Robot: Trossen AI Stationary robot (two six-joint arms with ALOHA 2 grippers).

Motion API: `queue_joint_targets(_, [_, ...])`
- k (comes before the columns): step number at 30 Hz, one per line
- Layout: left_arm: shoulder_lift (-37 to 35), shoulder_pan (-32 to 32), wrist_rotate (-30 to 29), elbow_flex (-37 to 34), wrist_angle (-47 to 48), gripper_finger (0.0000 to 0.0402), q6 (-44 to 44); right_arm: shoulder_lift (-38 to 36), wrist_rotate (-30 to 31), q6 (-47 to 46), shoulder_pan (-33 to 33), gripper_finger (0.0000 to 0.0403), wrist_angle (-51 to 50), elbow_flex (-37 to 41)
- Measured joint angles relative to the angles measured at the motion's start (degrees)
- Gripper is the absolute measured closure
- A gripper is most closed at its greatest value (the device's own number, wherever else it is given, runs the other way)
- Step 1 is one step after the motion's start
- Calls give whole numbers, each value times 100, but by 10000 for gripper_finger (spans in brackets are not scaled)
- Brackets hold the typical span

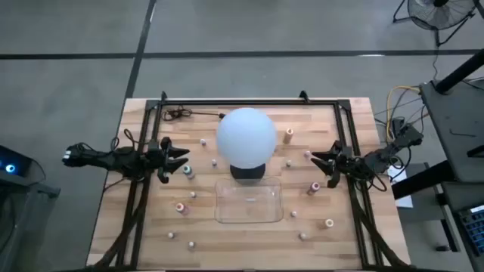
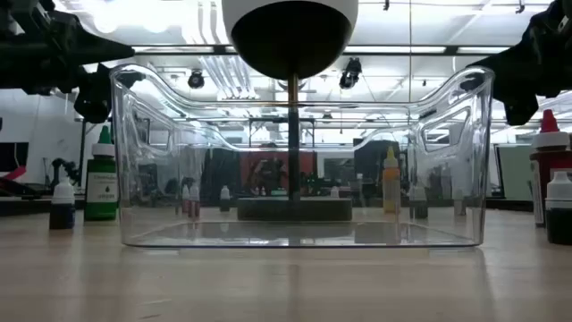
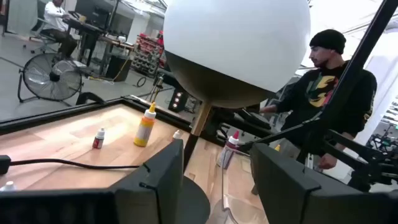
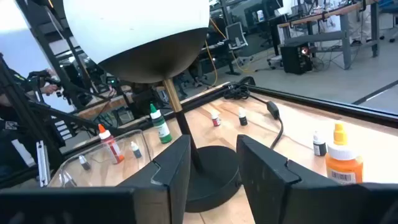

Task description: Pick & Place food coloring

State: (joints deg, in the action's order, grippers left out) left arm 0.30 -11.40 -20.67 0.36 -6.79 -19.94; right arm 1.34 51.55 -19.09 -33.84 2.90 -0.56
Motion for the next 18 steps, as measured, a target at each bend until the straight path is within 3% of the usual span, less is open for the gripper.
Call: queue_joint_targets(18, [2, -2, 0, 0, 0, 241, 2, 0, -2, 0, 0, 287, 0, 0])
